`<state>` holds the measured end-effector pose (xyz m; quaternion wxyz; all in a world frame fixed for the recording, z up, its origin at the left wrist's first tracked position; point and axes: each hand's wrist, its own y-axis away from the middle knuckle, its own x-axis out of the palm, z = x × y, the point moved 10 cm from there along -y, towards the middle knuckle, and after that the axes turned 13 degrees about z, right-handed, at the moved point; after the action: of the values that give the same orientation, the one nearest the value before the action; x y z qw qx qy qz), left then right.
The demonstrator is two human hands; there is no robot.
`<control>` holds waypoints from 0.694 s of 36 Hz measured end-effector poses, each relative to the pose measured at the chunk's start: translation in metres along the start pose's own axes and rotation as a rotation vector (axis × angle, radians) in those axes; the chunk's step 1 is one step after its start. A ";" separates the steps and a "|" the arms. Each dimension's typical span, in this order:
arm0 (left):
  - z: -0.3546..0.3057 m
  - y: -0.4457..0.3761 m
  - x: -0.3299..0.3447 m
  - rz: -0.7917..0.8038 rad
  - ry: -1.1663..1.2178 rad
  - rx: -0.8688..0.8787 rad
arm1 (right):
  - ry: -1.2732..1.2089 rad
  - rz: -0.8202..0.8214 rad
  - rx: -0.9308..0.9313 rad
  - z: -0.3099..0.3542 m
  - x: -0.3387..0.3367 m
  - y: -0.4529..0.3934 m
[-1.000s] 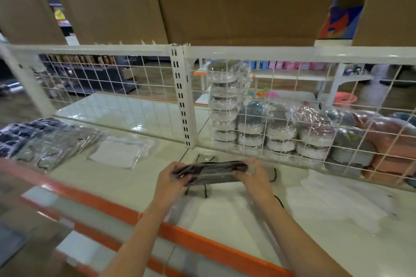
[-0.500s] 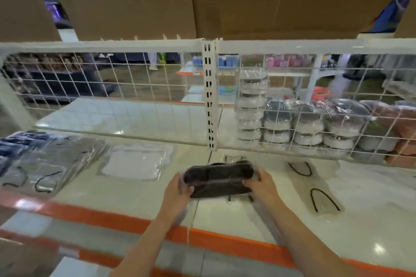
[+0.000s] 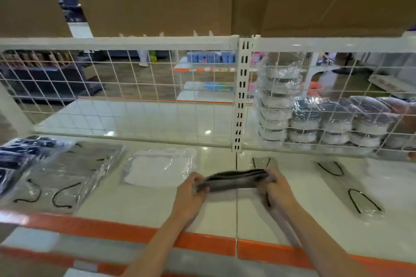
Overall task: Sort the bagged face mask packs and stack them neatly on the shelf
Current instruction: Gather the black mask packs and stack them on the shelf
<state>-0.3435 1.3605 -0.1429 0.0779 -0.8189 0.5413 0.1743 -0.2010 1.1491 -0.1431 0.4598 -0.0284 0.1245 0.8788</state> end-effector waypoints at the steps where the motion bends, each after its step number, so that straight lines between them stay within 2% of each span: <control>1: -0.006 0.000 -0.007 -0.027 0.051 0.008 | 0.093 0.003 -0.010 0.009 0.000 -0.008; 3: -0.013 -0.002 -0.031 -0.103 0.085 -0.007 | 0.226 0.090 -0.017 0.035 0.014 -0.016; 7: -0.005 0.006 -0.095 -0.240 -0.003 -0.130 | 0.189 0.407 -0.007 0.072 0.078 -0.022; 11: 0.024 0.037 -0.145 -0.228 -0.089 -0.271 | 0.189 0.698 -0.006 0.051 0.154 -0.038; 13: 0.039 0.062 -0.176 -0.284 -0.098 -0.332 | 0.204 0.815 0.015 0.052 0.191 -0.033; 17: 0.059 0.105 -0.233 -0.399 -0.084 -0.378 | 0.179 0.924 0.033 0.068 0.257 -0.029; 23: 0.088 0.155 -0.305 -0.589 -0.038 -0.404 | 0.364 1.050 -0.096 0.096 0.354 -0.022; 25: 0.099 0.162 -0.329 -0.600 -0.053 -0.438 | 0.402 1.092 -0.109 0.098 0.388 -0.021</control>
<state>-0.6278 1.6097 -0.1036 -0.0376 -0.9336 0.2252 0.2763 -0.4012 1.4955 -0.1162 -0.0947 -0.1499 0.1607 0.9709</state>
